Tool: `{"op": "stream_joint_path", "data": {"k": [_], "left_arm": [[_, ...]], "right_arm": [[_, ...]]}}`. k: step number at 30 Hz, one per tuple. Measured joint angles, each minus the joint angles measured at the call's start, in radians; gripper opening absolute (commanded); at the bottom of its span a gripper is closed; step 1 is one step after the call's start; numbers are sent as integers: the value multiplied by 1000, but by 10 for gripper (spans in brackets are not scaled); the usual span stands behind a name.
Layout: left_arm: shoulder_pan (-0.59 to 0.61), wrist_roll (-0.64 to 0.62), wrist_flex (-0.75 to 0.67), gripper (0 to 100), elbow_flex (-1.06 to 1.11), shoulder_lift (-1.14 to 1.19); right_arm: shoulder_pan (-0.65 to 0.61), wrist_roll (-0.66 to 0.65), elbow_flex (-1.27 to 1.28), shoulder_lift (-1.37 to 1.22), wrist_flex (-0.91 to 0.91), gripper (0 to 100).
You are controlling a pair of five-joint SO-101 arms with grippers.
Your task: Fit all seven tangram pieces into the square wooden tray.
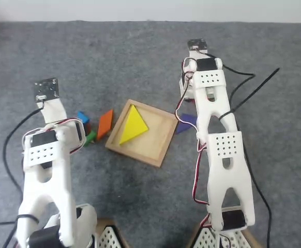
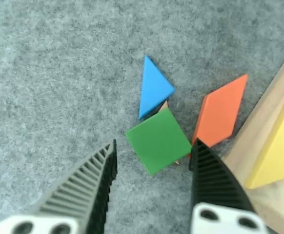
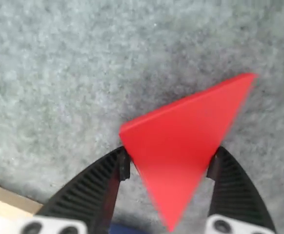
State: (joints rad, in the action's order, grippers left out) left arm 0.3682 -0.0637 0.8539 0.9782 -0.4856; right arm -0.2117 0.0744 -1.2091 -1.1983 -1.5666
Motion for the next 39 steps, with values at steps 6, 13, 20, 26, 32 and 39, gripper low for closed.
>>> {"op": "stream_joint_path", "data": {"k": [6,13,20,26,32,39], "left_arm": [[0,0,0,237,0,0],[0,0,0,237,0,0],[0,0,0,237,0,0],[0,0,0,237,0,0],[0,0,0,237,0,0],[0,0,0,237,0,0]], "right_arm": [[0,29,0,0,-2,241],[0,35,-2,0,-8,241],[0,38,2,31,-55,243],[-43,49,2,41,-64,359],[-71,147,2,41,15,354],[-72,298,3,41,78,281]]}}
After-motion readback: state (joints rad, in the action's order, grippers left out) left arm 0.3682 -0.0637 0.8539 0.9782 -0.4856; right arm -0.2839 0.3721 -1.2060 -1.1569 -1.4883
